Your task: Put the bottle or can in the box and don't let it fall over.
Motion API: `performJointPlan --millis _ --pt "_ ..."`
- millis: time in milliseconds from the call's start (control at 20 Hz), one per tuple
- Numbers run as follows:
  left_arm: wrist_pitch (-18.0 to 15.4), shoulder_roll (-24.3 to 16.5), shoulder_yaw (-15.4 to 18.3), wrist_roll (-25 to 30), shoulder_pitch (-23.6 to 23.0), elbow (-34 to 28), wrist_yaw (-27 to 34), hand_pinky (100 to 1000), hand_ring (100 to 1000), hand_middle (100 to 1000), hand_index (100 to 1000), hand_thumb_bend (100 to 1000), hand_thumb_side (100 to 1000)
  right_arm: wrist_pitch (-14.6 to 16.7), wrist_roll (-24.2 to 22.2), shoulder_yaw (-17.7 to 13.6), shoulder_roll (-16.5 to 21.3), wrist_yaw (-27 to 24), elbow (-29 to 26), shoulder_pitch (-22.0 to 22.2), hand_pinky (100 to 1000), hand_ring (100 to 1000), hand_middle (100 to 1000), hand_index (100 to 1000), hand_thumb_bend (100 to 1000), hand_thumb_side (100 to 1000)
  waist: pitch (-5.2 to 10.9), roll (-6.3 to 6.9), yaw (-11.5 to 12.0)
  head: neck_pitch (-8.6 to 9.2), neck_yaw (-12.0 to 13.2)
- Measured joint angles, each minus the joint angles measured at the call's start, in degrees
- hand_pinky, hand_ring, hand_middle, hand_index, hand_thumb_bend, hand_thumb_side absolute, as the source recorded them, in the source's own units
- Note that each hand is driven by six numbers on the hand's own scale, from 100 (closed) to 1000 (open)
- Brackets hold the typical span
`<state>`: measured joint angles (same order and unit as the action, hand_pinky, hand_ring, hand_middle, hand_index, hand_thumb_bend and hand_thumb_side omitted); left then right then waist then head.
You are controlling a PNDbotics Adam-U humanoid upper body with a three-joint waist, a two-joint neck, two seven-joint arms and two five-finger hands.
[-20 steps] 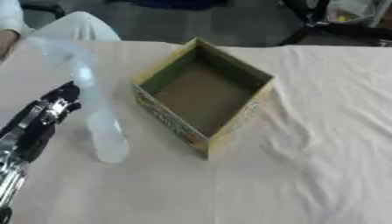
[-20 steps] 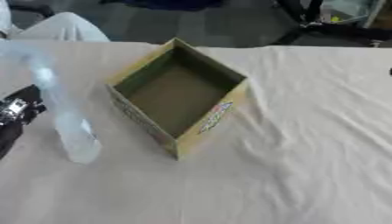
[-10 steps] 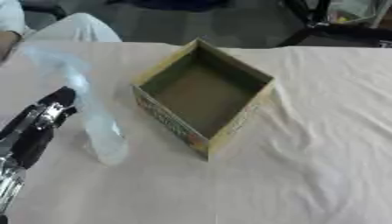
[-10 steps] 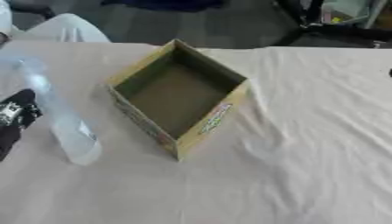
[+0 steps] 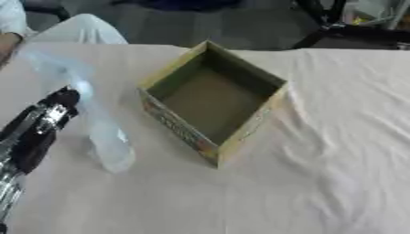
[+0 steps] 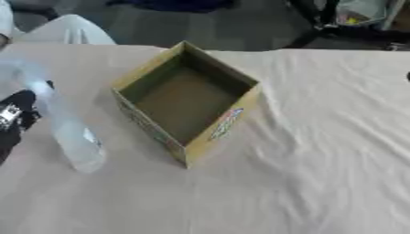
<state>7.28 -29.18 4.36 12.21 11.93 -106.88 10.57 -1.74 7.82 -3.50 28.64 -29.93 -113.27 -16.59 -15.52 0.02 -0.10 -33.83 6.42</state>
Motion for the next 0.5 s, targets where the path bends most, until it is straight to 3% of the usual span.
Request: performJointPlan --millis 500 --pt "0.66 0.37 -1.4 1.34 2.66 -0.28 -0.27 1000 1000 1000 886 272 773 -0.02 -0.03 0.0 0.0 0.0 0.0 0.0 1000 1000 977 1000 100 470 0.0 0.0 -0.19 0.13 0.03"
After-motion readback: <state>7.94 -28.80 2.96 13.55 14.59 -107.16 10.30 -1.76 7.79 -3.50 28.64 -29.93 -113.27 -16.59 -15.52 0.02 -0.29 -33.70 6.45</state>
